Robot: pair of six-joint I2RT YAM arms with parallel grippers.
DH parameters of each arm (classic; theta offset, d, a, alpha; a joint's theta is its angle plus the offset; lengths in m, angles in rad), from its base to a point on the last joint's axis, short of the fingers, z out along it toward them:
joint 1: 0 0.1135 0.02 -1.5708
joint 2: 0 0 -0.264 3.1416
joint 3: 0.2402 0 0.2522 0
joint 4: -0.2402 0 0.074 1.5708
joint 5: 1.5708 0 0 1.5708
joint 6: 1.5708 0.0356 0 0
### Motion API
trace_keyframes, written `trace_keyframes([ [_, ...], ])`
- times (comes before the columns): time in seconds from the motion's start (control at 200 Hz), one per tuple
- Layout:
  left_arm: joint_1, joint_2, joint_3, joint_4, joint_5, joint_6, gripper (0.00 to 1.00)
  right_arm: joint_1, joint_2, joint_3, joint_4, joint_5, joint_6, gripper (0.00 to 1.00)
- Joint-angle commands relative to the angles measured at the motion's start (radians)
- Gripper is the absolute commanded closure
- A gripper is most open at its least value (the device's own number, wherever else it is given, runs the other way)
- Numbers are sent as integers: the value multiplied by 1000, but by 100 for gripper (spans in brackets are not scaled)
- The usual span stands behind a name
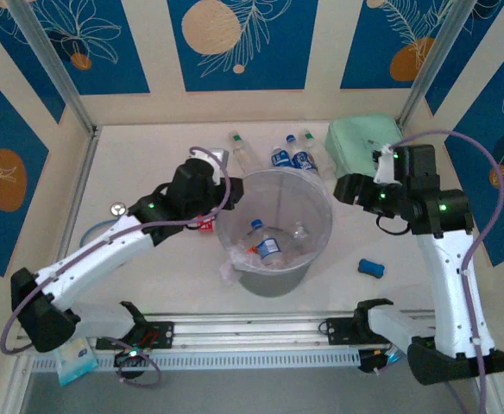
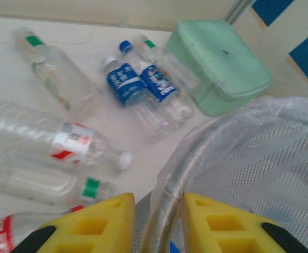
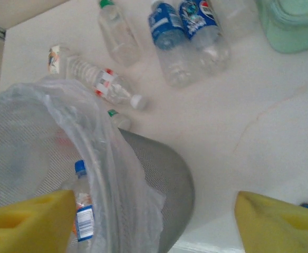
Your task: Put the plastic bottles in the bin
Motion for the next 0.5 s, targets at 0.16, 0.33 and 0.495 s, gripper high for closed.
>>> trace_keyframes([
  [0.16, -103, 181, 127, 28, 26, 7, 56, -103, -56, -105, -13, -205, -34, 40],
  [0.33, -98, 111, 141, -19, -36, 56, 12, -118, -52, -144, 21, -234, -37, 39],
  [0.495, -79, -48, 120, -149, -161, 101, 0, -120, -38, -153, 56, -240, -35, 31],
])
